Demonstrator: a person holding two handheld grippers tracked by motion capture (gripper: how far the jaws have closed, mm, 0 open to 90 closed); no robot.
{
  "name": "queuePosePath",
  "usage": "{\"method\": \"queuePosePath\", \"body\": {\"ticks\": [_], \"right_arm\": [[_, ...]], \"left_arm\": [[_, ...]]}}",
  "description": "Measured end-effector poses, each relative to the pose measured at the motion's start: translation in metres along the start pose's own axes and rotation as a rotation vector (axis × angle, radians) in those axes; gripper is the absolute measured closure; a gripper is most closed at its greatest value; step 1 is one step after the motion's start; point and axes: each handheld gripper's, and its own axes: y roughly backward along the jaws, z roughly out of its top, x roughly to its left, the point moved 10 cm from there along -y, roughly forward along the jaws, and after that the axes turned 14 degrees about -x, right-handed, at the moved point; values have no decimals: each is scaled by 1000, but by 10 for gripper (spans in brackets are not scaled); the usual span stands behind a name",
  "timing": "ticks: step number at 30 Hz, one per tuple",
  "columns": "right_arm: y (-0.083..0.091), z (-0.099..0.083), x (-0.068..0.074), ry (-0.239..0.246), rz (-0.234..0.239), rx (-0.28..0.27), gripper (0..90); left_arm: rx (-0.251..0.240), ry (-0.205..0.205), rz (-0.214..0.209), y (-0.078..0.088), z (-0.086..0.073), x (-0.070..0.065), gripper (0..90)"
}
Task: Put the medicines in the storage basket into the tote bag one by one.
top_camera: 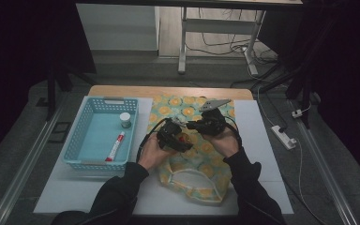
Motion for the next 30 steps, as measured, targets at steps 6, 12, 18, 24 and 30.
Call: {"method": "queuePosePath", "body": {"ticks": [6, 12, 18, 24, 30], "right_arm": [[-3, -3, -2, 2, -6, 5, 900], [-4, -5, -4, 10, -21, 13, 900], [-4, -6, -6, 0, -21, 5, 900], [-3, -6, -9, -8, -28, 0, 900], [-1, -5, -10, -12, -28, -6, 900]], "left_arm": [[25, -1, 40, -8, -6, 9, 212], [27, 10, 58, -13, -8, 16, 212], [8, 10, 44, -16, -9, 17, 209], [-9, 18, 32, -14, -8, 17, 176], [-13, 24, 16, -7, -5, 13, 126]]}}
